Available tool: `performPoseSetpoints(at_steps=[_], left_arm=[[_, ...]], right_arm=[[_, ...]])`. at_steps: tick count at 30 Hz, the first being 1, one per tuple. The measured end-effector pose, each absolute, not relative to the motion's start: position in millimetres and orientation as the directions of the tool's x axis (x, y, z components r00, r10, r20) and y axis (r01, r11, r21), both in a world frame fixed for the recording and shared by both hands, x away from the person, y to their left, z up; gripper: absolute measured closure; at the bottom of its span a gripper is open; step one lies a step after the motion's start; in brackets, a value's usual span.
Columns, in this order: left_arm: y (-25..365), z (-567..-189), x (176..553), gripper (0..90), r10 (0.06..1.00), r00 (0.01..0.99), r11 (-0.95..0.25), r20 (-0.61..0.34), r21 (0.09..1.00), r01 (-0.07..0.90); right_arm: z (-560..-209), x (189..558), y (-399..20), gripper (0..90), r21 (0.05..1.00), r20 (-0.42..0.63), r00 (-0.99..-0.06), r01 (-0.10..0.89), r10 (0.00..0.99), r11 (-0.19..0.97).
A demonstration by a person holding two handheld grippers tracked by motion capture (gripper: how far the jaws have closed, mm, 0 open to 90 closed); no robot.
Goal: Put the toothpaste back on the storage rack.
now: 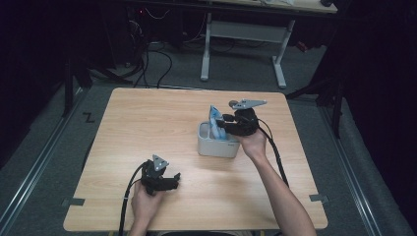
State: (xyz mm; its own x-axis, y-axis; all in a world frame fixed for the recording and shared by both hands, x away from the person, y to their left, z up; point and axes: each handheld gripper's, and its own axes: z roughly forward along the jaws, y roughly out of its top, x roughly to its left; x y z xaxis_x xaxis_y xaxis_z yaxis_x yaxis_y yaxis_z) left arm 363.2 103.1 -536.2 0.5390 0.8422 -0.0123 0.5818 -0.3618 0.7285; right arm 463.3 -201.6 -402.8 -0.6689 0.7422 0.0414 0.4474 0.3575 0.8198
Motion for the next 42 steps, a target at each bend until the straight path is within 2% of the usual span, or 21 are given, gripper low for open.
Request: performPoseSetpoints(at_steps=[8, 22, 42], left_arm=[[103.0, -536.2, 363.1, 15.7, 0.842, 0.539, -0.361, -0.012, 0.729, 0.582], [102.6, -536.4, 363.0, 15.7, 0.844, 0.536, -0.358, -0.012, 0.731, 0.581], [102.7, -536.4, 362.9, 15.7, 0.844, 0.536, -0.360, -0.011, 0.730, 0.581]], right_arm=[[-394.3, 455.4, -209.2, 54.4, 0.837, 0.042, -0.672, 0.427, 0.739, 0.342], [-392.8, 449.3, -239.6, 54.2, 0.866, 0.095, -0.637, 0.431, 0.765, 0.252], [-383.3, 441.6, -261.5, 52.3, 0.872, 0.080, -0.616, 0.425, 0.784, 0.245]])
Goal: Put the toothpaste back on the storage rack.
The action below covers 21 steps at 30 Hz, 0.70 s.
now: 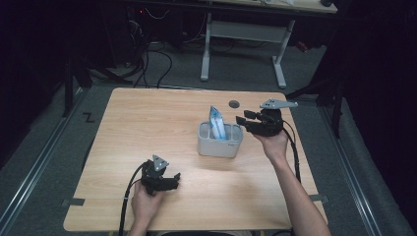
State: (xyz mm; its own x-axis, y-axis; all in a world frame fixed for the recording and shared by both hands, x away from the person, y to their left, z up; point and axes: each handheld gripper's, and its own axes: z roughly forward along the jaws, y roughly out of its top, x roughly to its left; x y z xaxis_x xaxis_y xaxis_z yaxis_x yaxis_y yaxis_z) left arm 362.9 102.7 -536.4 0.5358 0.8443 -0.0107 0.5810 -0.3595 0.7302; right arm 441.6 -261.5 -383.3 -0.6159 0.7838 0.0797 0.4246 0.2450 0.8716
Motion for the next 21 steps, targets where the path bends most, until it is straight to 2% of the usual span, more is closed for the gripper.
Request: performPoseSetpoints(at_steps=[21], left_arm=[[102.6, -536.4, 362.8, 15.7, 0.845, 0.535, -0.359, -0.011, 0.730, 0.581]], right_arm=[[-375.4, 431.6, -279.1, 51.4, 0.882, 0.073, -0.603, 0.412, 0.794, 0.231]])
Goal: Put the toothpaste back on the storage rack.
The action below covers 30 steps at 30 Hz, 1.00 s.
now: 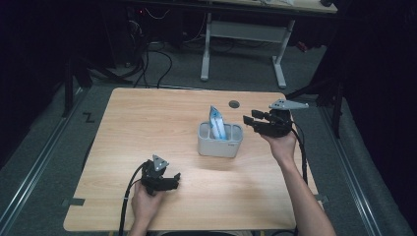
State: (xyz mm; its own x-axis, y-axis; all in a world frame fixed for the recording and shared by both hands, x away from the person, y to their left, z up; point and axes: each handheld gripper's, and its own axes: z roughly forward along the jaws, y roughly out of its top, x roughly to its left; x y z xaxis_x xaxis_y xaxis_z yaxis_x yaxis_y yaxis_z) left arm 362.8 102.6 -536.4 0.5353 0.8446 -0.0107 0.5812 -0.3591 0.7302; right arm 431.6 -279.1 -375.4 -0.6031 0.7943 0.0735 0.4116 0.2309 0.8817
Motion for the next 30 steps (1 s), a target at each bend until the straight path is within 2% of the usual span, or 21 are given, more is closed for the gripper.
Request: performPoseSetpoints(at_steps=[5, 30], left_arm=[[102.6, -536.4, 362.7, 15.7, 0.845, 0.535, -0.359, -0.011, 0.730, 0.581], [102.6, -536.3, 362.7, 15.7, 0.845, 0.535, -0.359, -0.011, 0.730, 0.582]], right_arm=[[-373.6, 424.5, -275.6, 50.9, 0.871, 0.011, -0.608, 0.395, 0.793, 0.291], [-382.1, 407.9, -310.5, 51.6, 0.886, 0.052, -0.553, 0.409, 0.832, 0.217]])
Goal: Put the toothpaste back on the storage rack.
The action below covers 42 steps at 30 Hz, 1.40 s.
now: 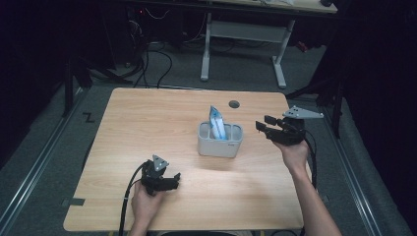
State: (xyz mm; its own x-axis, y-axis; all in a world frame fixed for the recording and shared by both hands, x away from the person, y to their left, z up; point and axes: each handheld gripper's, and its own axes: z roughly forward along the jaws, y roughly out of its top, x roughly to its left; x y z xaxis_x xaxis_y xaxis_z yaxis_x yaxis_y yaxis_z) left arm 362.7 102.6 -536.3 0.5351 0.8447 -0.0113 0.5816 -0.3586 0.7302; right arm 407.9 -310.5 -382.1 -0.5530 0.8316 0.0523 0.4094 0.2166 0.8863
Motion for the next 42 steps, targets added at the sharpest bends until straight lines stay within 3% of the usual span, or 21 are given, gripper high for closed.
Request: performPoseSetpoints(at_steps=[42], left_arm=[[102.6, -536.4, 362.2, 15.7, 0.844, 0.537, -0.359, -0.012, 0.730, 0.581]], right_arm=[[-390.6, 369.6, -350.1, 53.6, 0.897, 0.095, -0.499, 0.418, 0.862, 0.143]])
